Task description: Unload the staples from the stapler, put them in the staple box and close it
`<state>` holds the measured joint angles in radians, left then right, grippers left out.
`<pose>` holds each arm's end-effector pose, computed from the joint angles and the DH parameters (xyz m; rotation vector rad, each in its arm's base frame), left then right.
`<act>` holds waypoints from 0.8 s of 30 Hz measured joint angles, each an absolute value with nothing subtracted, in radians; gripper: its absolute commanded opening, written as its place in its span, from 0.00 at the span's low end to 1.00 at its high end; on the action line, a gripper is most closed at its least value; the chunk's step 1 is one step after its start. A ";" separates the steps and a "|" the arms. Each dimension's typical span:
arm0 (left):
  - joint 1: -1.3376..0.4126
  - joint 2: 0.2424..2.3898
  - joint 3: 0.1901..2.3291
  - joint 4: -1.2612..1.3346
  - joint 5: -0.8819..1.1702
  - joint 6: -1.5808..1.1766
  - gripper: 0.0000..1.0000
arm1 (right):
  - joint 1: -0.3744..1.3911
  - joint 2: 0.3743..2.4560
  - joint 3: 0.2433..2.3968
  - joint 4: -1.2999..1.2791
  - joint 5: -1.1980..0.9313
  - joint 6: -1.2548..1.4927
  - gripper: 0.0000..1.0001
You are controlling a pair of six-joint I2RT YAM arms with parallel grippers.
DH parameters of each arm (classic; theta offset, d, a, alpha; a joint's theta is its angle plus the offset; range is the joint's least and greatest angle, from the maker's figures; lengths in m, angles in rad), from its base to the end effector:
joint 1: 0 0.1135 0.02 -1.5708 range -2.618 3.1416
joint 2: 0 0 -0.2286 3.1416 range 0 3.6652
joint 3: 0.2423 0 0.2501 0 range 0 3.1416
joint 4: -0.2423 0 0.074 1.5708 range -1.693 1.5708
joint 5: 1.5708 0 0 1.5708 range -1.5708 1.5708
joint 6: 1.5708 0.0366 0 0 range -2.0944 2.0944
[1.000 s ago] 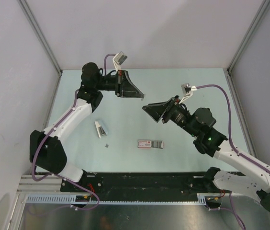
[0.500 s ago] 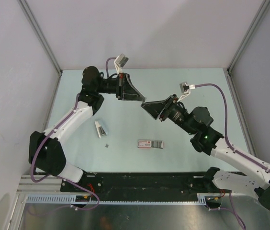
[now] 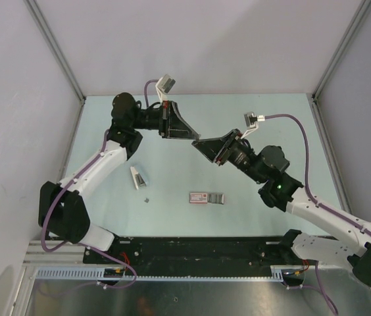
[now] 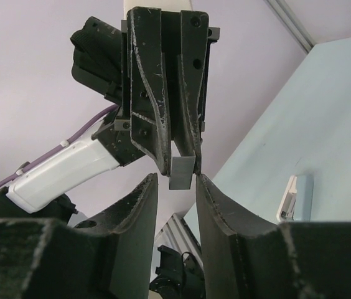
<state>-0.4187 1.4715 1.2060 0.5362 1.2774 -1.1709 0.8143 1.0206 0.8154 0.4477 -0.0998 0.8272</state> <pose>0.2862 -0.1657 0.3578 0.7389 1.7599 -1.9921 0.1742 0.1898 0.3442 -0.0849 1.4806 1.4338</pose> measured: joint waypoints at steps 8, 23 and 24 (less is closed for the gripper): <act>-0.419 1.465 1.188 0.545 1.265 -1.171 0.06 | 0.817 1.036 0.814 0.452 -0.095 0.839 0.23; -0.419 1.435 1.149 0.552 1.246 -1.151 0.57 | 0.829 1.038 0.807 0.453 -0.068 0.845 0.07; -0.419 1.432 1.146 0.552 1.245 -1.149 0.63 | 0.829 1.038 0.807 0.452 -0.066 0.845 0.07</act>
